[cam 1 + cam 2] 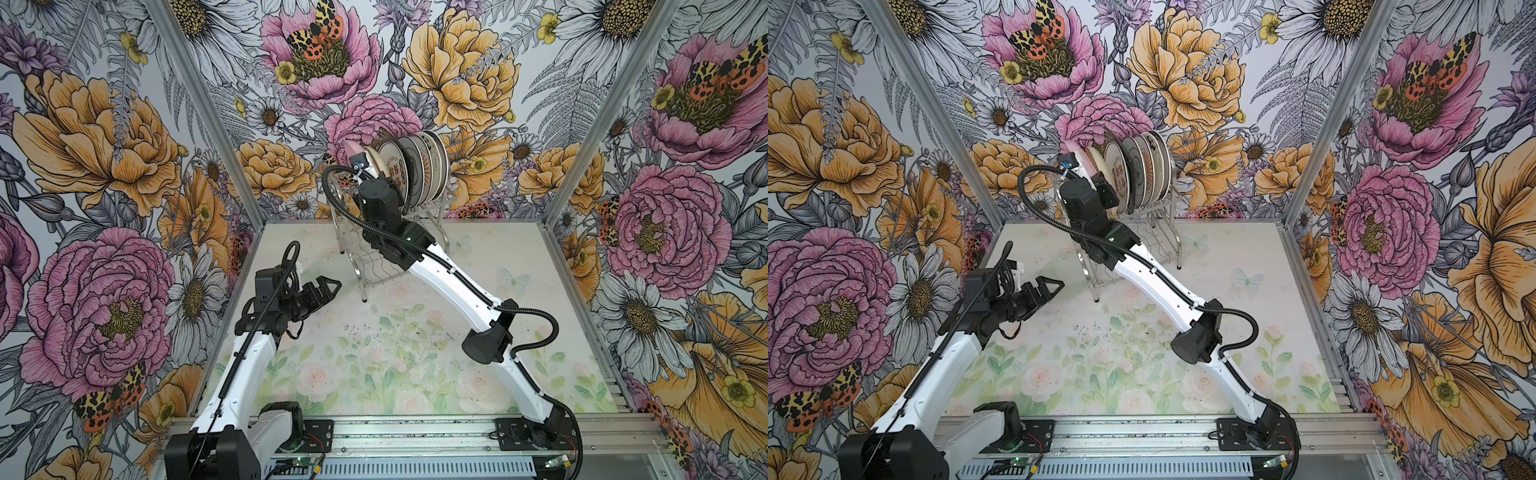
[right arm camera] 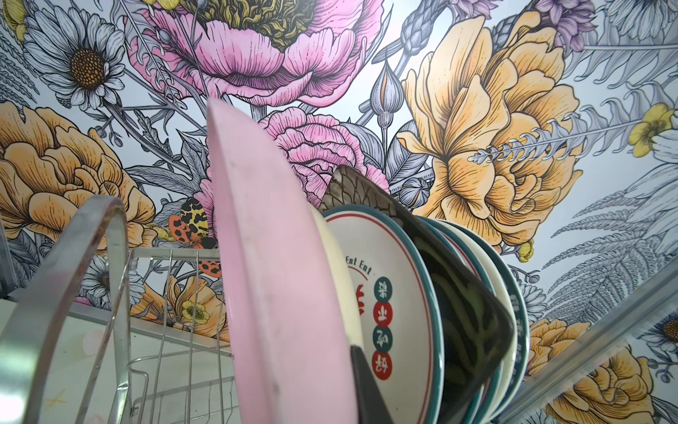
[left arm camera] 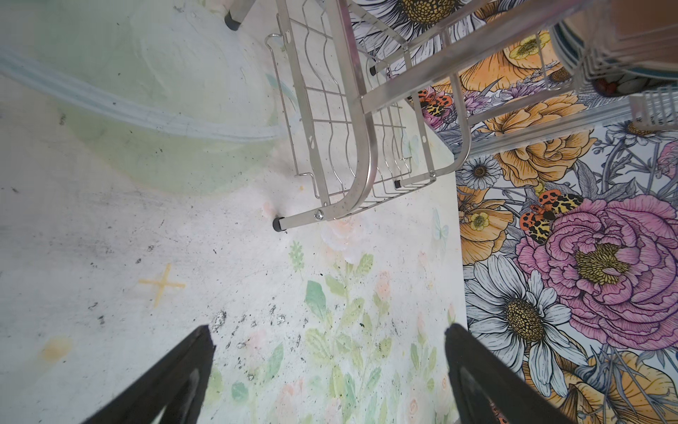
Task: Load the plates into the dish rack
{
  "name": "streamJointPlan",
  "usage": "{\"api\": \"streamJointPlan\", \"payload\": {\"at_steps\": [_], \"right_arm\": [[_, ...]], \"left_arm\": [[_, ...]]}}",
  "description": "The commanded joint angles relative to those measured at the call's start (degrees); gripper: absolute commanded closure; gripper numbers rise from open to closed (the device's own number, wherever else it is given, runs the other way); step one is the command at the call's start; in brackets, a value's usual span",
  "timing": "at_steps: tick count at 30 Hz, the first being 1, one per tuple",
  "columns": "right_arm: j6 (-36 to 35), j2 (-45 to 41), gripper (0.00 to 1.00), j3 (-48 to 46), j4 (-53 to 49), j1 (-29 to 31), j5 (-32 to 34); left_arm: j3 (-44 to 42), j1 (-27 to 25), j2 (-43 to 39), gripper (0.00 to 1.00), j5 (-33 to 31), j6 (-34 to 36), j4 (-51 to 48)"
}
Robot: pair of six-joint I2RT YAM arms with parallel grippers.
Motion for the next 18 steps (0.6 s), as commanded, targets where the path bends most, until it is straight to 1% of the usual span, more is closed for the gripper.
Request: {"api": "streamJointPlan", "payload": {"at_steps": [1, 18], "right_arm": [[-1.02, -0.90, 1.00, 0.18, 2.67, 0.38, -0.38], [1.06, 2.56, 1.00, 0.00, 2.68, -0.94, -0.90]], "left_arm": [[-0.56, 0.52, -0.79, 0.01, -0.82, 0.00, 1.38], [-1.39, 1.05, -1.68, 0.01, -0.61, -0.19, 1.41]]}}
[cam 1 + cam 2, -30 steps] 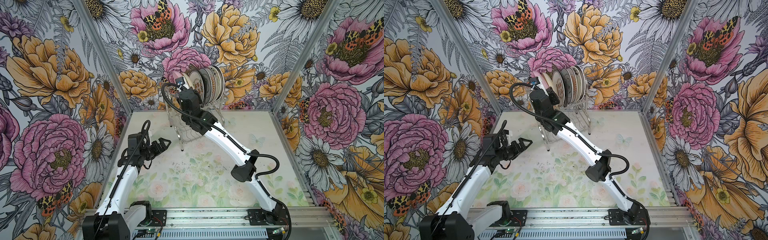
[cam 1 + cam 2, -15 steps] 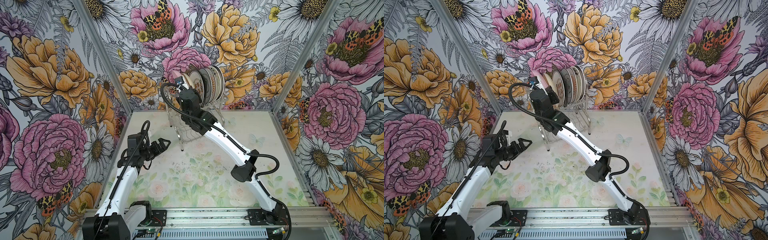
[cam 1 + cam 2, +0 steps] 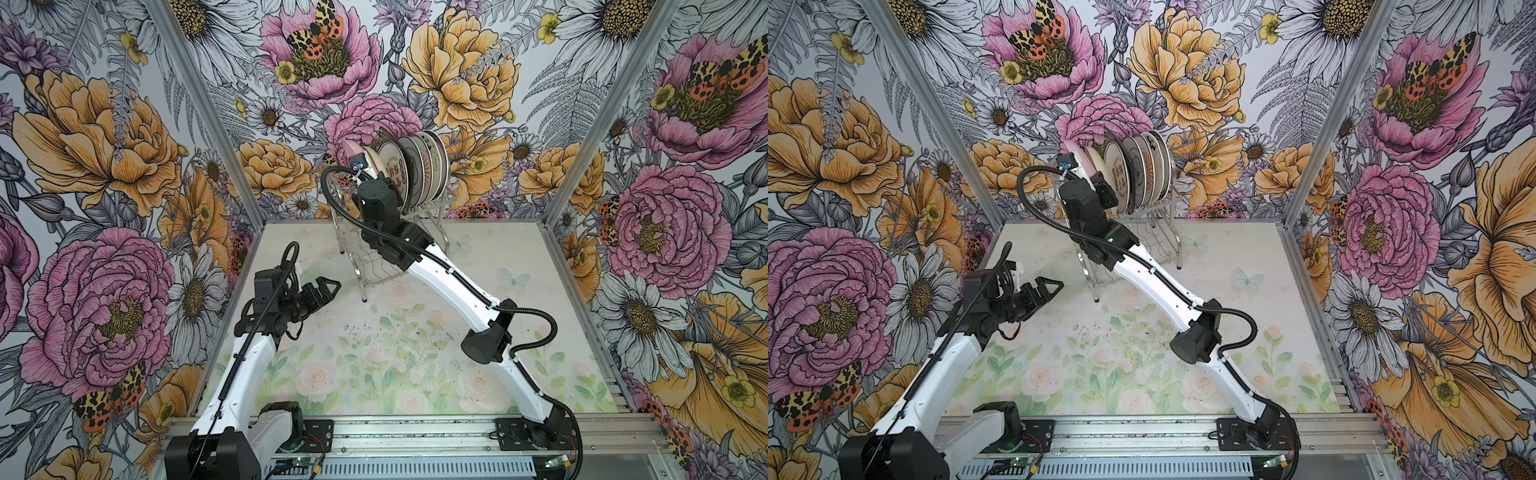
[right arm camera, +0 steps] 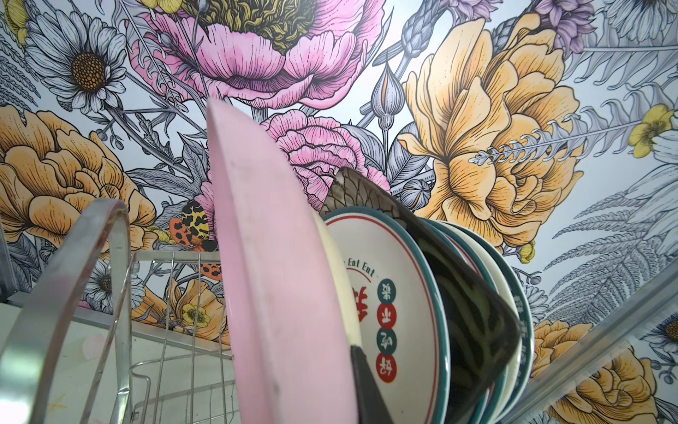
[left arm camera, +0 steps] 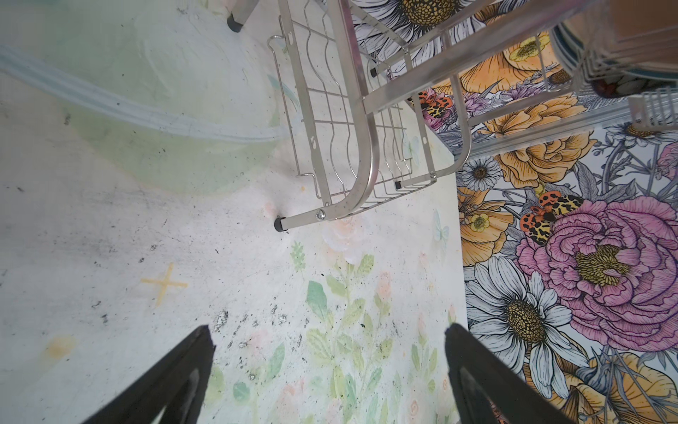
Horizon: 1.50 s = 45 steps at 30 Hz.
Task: Load the plates into the dish rack
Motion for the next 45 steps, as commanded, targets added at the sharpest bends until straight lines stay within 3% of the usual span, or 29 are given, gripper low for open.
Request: {"api": "streamJointPlan", "payload": {"at_steps": [1, 11, 30, 45], "right_arm": [[1.25, 2.05, 1.00, -0.03, 1.45, -0.64, -0.85], [1.50, 1.37, 1.00, -0.57, 1.37, -1.03, 0.08], [3.16, -7.45, 1.00, -1.97, 1.36, 1.17, -5.99], [6.27, -8.75, 1.00, -7.12, 1.41, 0.90, -7.80]], "left_arm": [[-0.91, 0.71, -1.06, 0.01, -0.58, -0.13, 1.24], [-1.02, 1.24, -1.28, 0.02, -0.45, -0.15, 1.25], [-1.14, 2.06, -1.97, 0.01, -0.23, -0.21, 1.38], [-1.53, 2.06, -2.87, 0.01, -0.18, -0.69, 1.37]]}}
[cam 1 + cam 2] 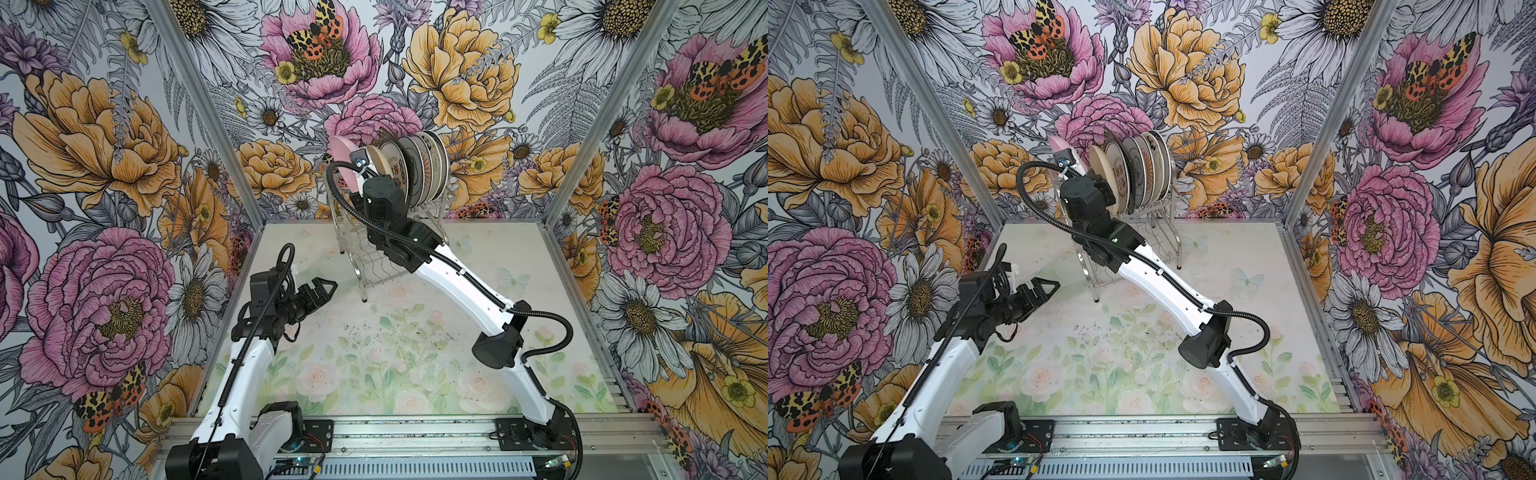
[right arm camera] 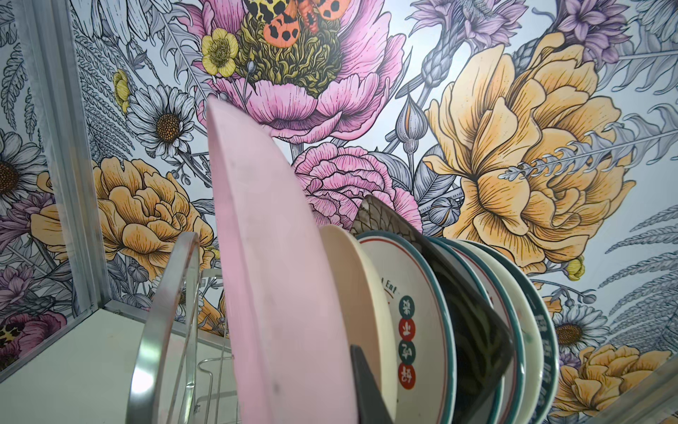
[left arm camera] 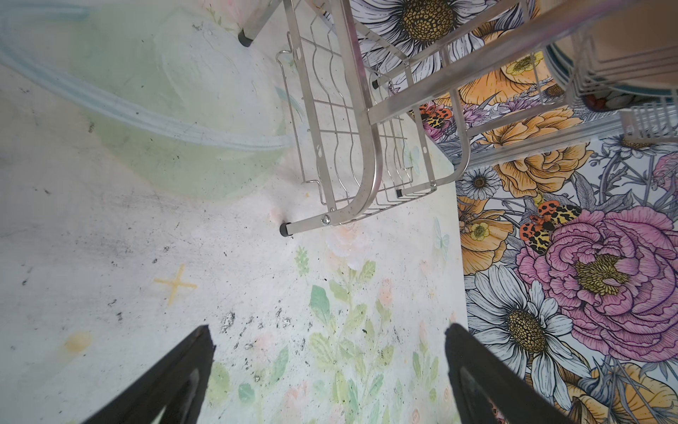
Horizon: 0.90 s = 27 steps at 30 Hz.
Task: Load the plates into the dish rack
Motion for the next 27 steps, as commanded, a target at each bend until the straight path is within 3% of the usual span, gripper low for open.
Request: {"api": "streamJointPlan", "payload": {"at_steps": [1, 27], "right_arm": [[1.65, -1.69, 1.00, -0.18, 1.25, -0.51, -0.74], [2.67, 3.25, 1.00, 0.73, 1.31, -3.58, 0.49]], "left_arm": [[-0.68, 0.53, -1.23, 0.01, -0.19, -0.65, 1.35], [-1.73, 0.56, -2.37, 0.01, -0.63, -1.24, 1.35]]}}
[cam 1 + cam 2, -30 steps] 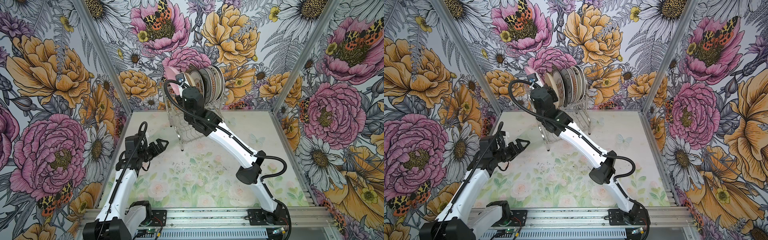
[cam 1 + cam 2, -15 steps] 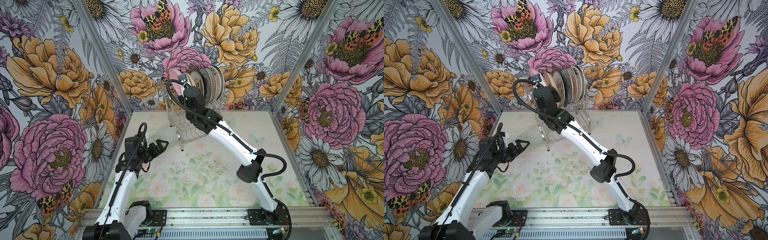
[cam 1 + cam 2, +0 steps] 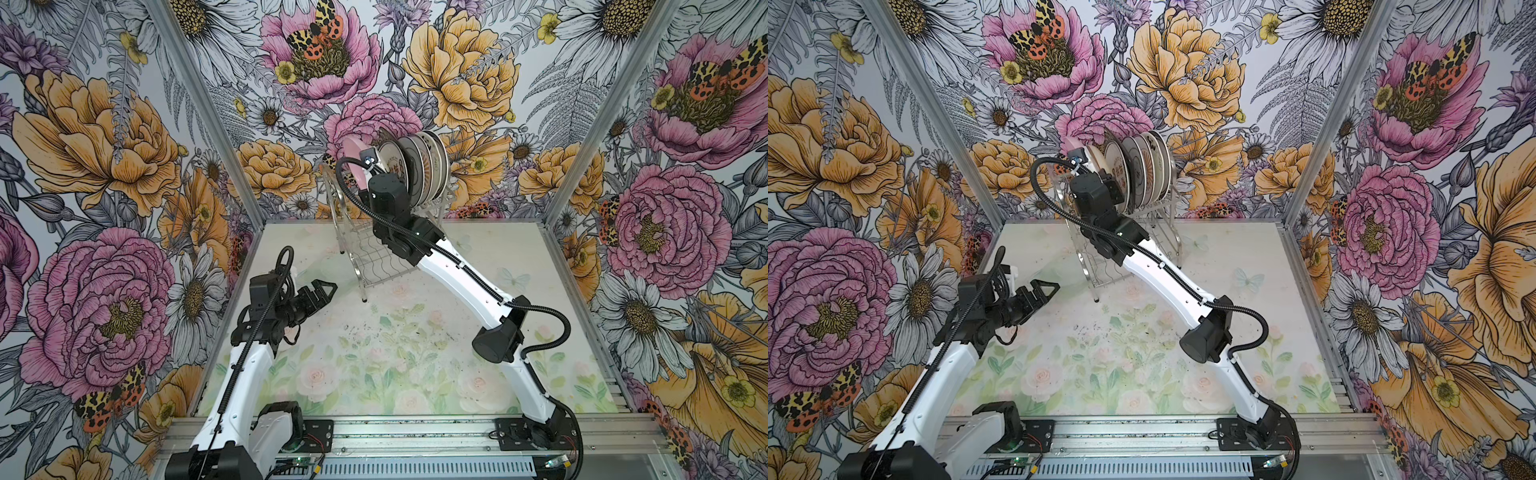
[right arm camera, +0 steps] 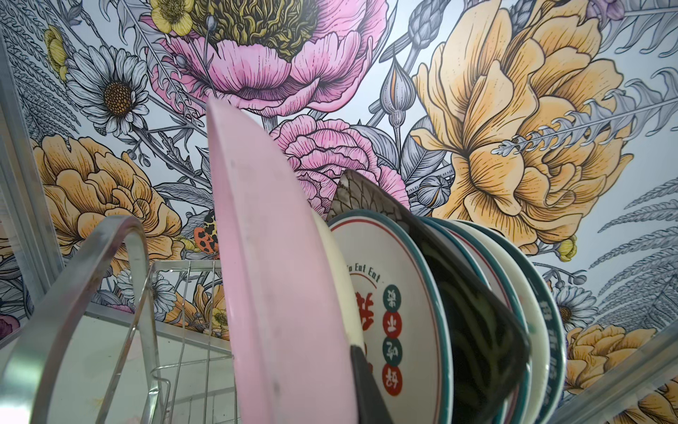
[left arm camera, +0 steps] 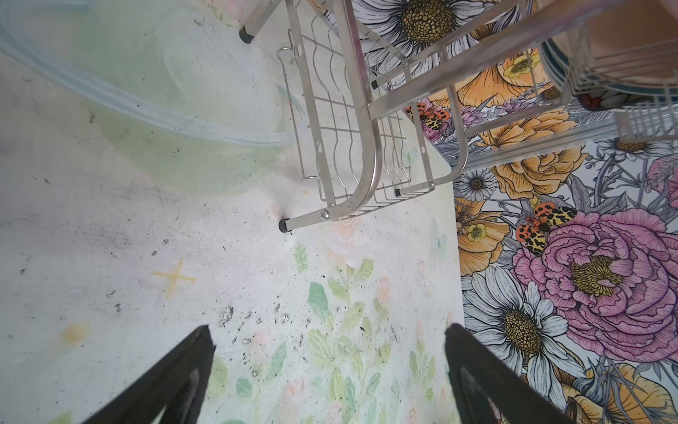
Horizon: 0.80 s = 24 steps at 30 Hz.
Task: Load the plates into the dish rack
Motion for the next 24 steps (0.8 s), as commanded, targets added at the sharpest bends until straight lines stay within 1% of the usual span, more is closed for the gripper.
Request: {"api": "streamJointPlan", "payload": {"at_steps": [1, 12, 16, 24], "right_arm": [[1.05, 2.51, 1.00, 1.82, 1.30, -0.15, 0.86], [-0.20, 6.42, 1.00, 5.38, 1.35, 0.37, 5.39], [-1.58, 6.64, 1.00, 5.32, 1.56, 0.68, 5.76], [-1.91, 6.41, 1.00, 5.13, 1.47, 1.72, 5.65]], "left_arm": [[-0.45, 0.50, -0.43, 0.01, -0.59, -0.24, 1.37], [-0.44, 0.49, -0.51, 0.01, -0.81, -0.21, 1.41], [-0.63, 0.59, -0.61, 0.01, -0.81, -0.22, 1.35], [-0.53, 0.98, -0.42, 0.01, -0.64, 0.15, 1.36]]}}
